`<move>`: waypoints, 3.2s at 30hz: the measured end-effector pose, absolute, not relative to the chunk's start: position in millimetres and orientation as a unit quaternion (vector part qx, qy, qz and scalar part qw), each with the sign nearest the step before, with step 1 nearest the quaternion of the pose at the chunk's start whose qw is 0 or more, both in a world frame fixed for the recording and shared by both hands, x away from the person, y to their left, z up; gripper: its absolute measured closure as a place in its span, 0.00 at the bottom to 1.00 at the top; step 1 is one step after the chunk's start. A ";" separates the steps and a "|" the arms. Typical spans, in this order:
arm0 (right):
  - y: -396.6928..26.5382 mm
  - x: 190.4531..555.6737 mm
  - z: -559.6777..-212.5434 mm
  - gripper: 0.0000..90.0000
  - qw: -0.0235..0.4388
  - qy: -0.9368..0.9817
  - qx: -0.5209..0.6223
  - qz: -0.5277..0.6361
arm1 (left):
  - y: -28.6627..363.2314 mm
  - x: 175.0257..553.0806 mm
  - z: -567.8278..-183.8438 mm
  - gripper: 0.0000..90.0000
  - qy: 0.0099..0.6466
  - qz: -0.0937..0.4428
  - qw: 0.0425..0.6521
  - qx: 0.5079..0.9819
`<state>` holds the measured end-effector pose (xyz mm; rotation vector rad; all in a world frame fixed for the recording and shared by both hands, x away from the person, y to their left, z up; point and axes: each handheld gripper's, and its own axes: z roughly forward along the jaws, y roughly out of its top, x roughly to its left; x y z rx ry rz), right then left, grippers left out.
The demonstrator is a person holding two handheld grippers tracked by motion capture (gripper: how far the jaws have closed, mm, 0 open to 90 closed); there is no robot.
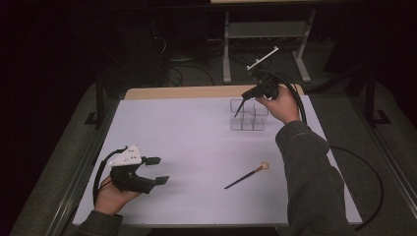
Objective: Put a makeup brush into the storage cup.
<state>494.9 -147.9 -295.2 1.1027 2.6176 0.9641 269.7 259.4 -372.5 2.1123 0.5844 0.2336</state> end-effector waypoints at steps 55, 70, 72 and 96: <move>-172.5 460.4 -300.7 0.73 0.053 0.849 0.368 0.376 | 255.3 270.9 -375.1 0.31 0.235 0.090 0.445 0.859; -183.4 442.5 -300.6 0.66 0.049 0.844 0.362 0.393 | 251.8 272.2 -376.8 0.30 0.235 0.088 0.446 0.859; -184.6 440.2 -299.9 0.66 0.048 0.843 0.363 0.394 | 251.2 272.8 -377.2 0.30 0.235 0.088 0.446 0.859; -204.9 419.8 -307.8 0.54 0.055 0.833 0.354 0.421 | 254.1 273.9 -377.3 0.30 0.237 0.088 0.450 0.856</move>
